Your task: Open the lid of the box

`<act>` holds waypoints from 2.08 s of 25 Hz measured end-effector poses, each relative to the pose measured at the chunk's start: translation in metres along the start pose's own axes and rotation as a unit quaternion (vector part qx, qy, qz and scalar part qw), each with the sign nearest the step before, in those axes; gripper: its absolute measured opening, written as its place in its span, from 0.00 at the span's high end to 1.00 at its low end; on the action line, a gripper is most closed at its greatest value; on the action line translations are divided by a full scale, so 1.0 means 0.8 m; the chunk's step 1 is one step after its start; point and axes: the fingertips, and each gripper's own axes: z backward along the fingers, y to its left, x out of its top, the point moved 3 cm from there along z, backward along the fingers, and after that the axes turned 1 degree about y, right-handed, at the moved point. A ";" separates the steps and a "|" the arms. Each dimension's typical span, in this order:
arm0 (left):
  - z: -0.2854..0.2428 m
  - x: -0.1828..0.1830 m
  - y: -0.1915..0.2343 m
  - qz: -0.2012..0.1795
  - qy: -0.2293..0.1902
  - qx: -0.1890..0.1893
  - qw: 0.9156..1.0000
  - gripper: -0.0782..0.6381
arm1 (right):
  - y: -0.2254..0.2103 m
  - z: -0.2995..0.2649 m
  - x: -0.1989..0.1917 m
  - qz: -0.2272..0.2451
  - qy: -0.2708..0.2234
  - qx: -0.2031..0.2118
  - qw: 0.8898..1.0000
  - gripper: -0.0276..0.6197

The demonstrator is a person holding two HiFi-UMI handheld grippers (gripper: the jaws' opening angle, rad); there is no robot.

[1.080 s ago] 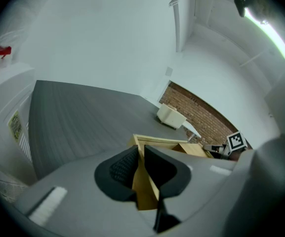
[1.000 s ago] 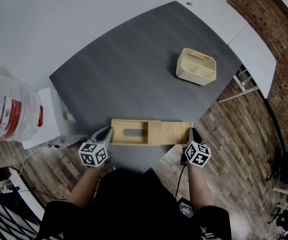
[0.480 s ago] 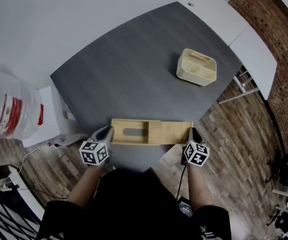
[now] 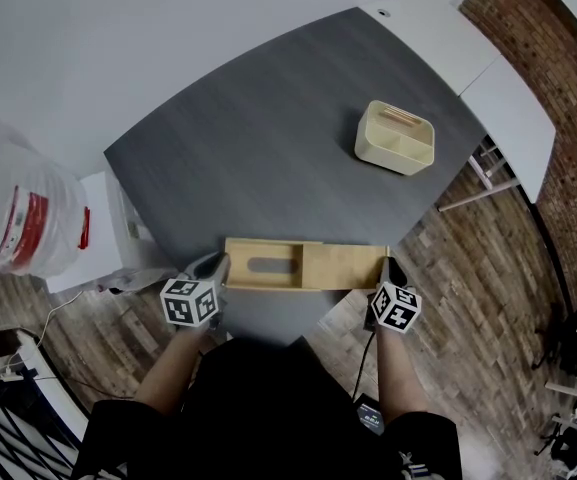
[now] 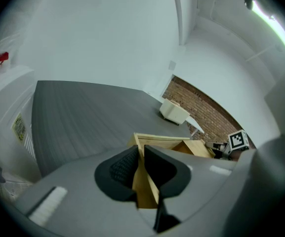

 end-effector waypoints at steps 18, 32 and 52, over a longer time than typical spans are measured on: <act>-0.001 0.002 -0.001 -0.004 0.001 0.000 1.000 0.84 | -0.008 -0.004 0.005 -0.005 0.005 -0.002 1.000 0.90; -0.002 0.001 -0.002 -0.003 0.001 0.000 1.000 0.84 | -0.015 -0.006 0.008 -0.001 0.008 -0.010 1.000 0.90; -0.002 0.001 -0.002 -0.002 0.001 -0.001 1.000 0.84 | -0.019 -0.011 0.013 0.002 0.011 -0.015 1.000 0.90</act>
